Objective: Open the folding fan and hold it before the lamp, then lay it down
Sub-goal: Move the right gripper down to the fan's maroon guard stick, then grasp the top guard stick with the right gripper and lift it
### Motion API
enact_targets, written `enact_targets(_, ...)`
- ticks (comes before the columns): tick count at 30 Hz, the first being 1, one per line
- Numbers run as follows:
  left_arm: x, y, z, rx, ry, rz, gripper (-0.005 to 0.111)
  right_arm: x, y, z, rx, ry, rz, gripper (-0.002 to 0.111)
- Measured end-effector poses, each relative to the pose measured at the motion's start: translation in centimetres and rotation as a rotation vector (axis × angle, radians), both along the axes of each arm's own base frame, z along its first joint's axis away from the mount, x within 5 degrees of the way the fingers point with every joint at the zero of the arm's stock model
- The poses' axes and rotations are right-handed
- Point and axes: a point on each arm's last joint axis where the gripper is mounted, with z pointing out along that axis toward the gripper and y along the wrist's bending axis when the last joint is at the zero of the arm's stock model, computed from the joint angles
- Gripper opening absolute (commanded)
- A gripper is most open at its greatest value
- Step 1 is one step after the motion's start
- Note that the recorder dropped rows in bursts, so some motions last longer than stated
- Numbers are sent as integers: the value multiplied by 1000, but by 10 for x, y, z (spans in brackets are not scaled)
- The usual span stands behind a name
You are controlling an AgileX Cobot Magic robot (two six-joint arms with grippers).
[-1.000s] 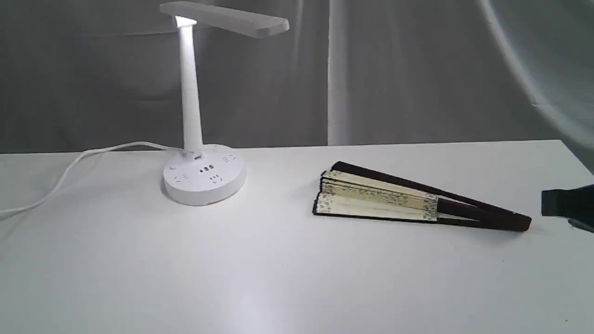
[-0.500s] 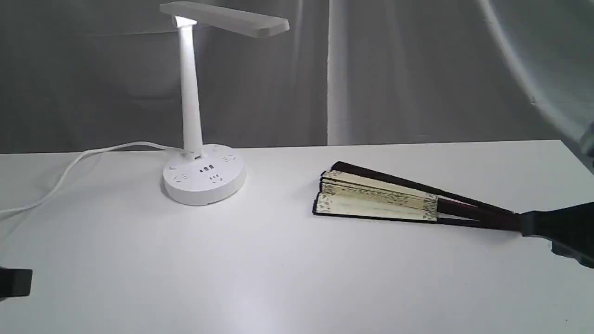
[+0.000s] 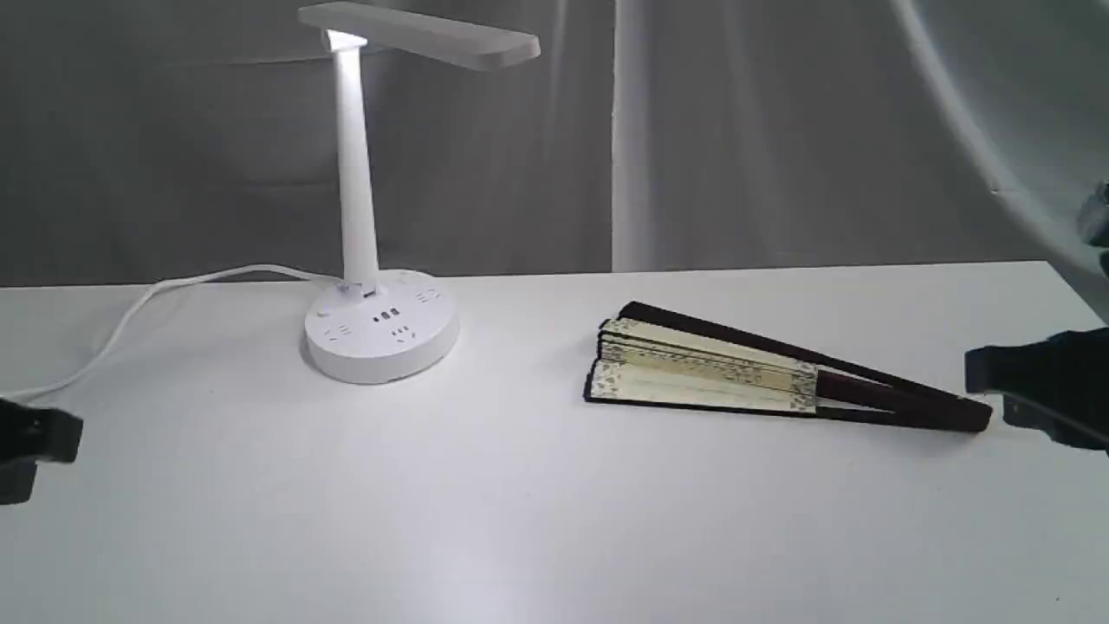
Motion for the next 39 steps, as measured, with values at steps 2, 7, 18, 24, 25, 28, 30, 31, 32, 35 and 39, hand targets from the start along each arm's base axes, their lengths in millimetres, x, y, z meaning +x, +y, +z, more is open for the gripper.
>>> enact_targets(2,8,0,2,0,16,-5,4,11,1,4,6,36,8,29)
enact_targets(7,18,-10,-10,10,65,-56,4,45,4,7,20,135,30,29)
enact_targets(18,32,-43,-44,46,147,-191,4,124,9,-14,51,310,67,29)
enact_targets(24,36,-46,-45,8,111,-168,4,163,12,-31,83,362,78,29)
enact_targets(25,37,-46,-44,3,107,-164,4,168,12,-32,85,360,78,30)
enact_targets(28,37,-47,-44,-6,103,-161,4,182,13,-36,90,350,79,36)
enact_targets(30,37,-47,-44,-12,102,-158,4,190,13,-40,93,346,79,42)
enact_targets(31,37,-48,-44,-14,99,-156,4,193,12,-42,93,344,78,43)
enact_targets(32,38,-48,-44,-17,97,-155,4,196,12,-46,93,348,78,45)
enact_targets(35,38,-48,-44,-17,95,-154,4,202,9,-55,63,349,125,48)
enact_targets(39,38,-48,-44,-17,95,-154,4,210,-2,-66,-91,293,285,52)
